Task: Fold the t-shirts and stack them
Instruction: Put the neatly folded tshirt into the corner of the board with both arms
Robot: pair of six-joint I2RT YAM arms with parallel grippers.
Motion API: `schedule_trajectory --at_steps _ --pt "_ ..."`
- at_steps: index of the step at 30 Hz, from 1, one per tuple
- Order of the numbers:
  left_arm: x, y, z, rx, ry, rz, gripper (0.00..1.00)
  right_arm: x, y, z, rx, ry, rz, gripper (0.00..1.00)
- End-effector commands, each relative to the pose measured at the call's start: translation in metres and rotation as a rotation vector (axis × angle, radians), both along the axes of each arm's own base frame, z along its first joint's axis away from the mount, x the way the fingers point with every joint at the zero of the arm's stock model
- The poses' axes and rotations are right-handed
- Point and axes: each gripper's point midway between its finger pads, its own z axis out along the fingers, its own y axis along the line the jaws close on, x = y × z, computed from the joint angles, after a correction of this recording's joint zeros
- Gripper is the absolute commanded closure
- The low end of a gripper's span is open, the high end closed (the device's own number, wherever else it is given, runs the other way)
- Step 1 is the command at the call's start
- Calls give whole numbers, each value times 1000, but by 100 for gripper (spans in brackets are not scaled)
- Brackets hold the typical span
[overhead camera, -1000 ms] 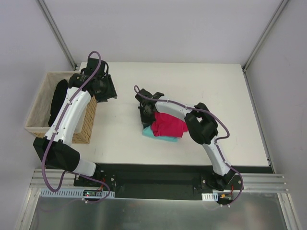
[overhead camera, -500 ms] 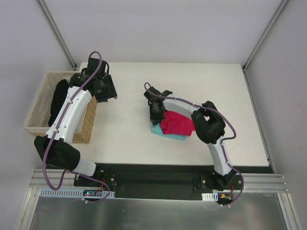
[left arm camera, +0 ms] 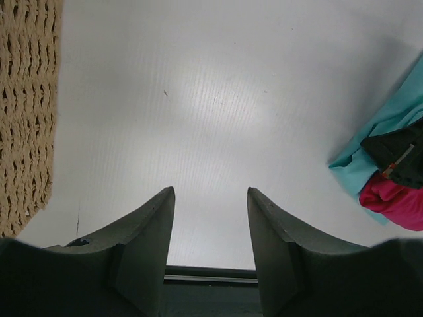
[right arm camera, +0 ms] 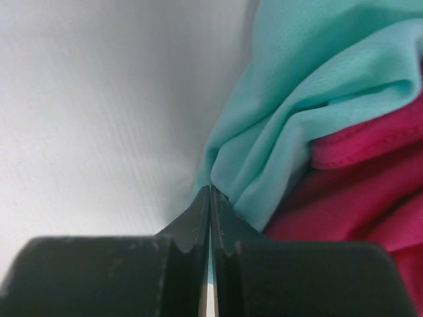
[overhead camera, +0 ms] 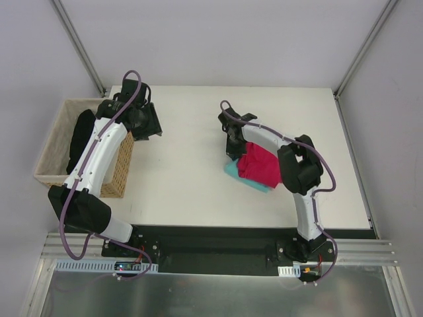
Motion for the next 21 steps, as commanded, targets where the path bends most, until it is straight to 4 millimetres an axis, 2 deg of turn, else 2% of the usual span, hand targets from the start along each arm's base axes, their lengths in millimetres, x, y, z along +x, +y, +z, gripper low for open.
schedule_trajectory --at_steps 1,8,17,21 --pt "5 1 10 -16 -13 19 53 -5 -23 24 -48 -30 -18 99" --pt "9 0 8 -18 -9 15 52 -23 -29 15 -44 5 -48 99" --pt "11 -1 5 -20 -2 15 52 -26 -44 14 -64 9 -105 99" --pt "11 -1 4 -19 2 17 52 -25 -59 15 -78 14 -171 99"
